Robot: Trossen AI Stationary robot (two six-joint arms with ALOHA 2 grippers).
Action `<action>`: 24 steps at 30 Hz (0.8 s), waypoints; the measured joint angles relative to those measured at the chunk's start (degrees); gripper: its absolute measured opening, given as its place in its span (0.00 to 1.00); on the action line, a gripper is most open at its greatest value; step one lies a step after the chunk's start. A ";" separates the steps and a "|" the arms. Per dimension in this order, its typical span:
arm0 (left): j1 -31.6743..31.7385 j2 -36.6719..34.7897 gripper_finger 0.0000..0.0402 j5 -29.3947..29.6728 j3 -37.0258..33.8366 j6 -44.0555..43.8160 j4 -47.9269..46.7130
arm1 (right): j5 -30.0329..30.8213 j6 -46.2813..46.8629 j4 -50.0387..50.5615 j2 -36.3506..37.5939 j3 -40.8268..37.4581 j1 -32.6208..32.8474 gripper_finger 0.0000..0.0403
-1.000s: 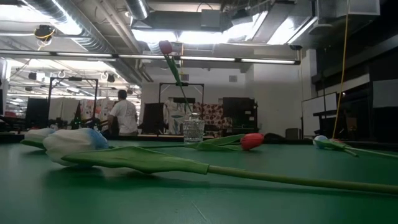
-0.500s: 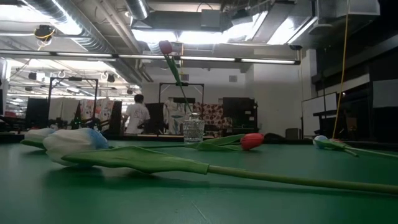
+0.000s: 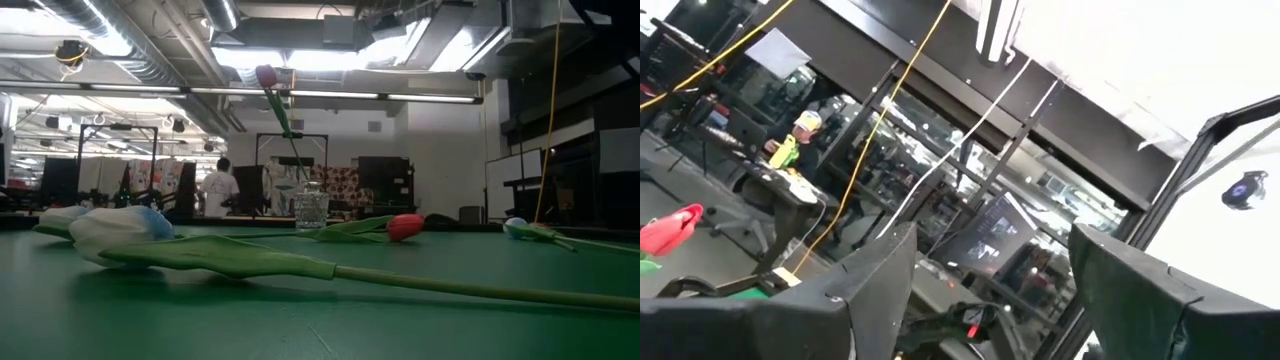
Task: Sort flowers into vase by color
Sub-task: Put the black flower into the bottom left transparent vase
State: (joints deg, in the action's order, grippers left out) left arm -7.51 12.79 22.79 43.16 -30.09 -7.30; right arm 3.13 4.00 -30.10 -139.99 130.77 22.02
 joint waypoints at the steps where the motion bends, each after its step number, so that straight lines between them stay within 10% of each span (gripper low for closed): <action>1: 0.00 -0.12 0.64 -0.16 0.00 0.00 -0.06 | 0.49 0.02 0.18 -0.21 -0.07 0.01 0.04; 24: 0.00 -0.03 0.64 -0.24 0.00 -0.64 -5.74 | -0.10 1.68 -2.92 -3.08 0.01 -0.74 0.04</action>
State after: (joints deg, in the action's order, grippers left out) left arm -7.51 12.75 22.55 43.16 -30.72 -13.04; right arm 3.03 5.67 -33.02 -143.06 130.78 21.28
